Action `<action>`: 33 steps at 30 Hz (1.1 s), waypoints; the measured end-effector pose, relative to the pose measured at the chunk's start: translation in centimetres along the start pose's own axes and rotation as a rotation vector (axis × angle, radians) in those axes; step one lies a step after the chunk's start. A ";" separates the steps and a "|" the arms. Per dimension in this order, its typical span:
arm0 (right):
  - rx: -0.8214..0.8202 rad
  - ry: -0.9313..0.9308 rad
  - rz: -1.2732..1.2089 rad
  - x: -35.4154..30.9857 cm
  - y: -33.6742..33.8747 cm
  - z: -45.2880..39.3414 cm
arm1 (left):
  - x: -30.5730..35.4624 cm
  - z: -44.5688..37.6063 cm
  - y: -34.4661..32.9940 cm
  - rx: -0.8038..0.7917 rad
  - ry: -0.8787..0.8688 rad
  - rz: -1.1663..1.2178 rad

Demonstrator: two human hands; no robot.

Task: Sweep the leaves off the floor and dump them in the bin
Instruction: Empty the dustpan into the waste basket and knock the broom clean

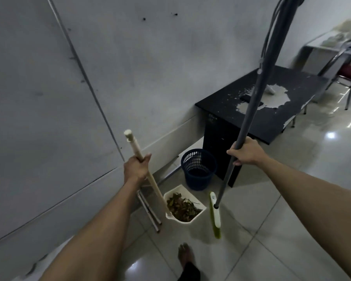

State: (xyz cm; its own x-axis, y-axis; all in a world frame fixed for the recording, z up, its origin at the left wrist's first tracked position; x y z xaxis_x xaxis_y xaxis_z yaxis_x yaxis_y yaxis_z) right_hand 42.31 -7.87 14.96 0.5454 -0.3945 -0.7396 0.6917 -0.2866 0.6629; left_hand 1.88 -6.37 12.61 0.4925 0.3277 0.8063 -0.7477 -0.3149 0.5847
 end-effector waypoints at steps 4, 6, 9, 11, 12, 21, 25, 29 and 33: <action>-0.013 -0.045 0.058 -0.1 0.4 -7.6 | 6.6 -5.6 -5.0 -0.086 -0.117 -0.054; -0.008 -0.097 0.079 0.1 0.8 -11.0 | 9.9 -8.5 -6.6 -0.113 -0.149 -0.099; 0.007 -0.130 0.082 0.2 0.8 -16.6 | 14.5 -12.8 -8.9 -0.140 -0.173 -0.127; 0.016 -0.152 0.114 0.7 0.5 -19.2 | 17.3 -15.2 -9.7 -0.127 -0.187 -0.136; 0.011 -0.169 0.120 1.1 0.3 -20.3 | 18.6 -16.2 -10.1 -0.126 -0.193 -0.143; -0.040 -0.203 0.172 3.9 -1.6 -28.5 | 28.5 -24.2 -17.0 -0.133 -0.211 -0.194; -0.125 -0.203 0.195 5.2 -2.1 -31.6 | 32.2 -26.7 -22.2 -0.158 -0.195 -0.218; -0.174 -0.227 0.194 6.9 -2.5 -34.8 | 35.5 -29.6 -28.3 -0.146 -0.201 -0.305; -0.240 -0.209 0.229 8.3 -3.7 -37.7 | 38.1 -30.0 -35.8 -0.132 -0.249 -0.406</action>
State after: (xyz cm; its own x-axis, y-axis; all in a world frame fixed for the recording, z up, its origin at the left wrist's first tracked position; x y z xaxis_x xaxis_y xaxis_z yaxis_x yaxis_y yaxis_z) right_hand 62.16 22.84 1.98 0.6077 -0.6009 -0.5193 0.6678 0.0326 0.7437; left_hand 34.02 44.08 19.67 0.8350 0.1730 0.5224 -0.5158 -0.0848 0.8525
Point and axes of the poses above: each hand's wrist, its own z-axis away from the middle knuckle, its own y-axis out of the back of the hand, x = y × z, the point moved 7 cm from there along -z, towards the middle knuckle, and after that the axes turned 11 degrees about x, right-handed, at the moved point
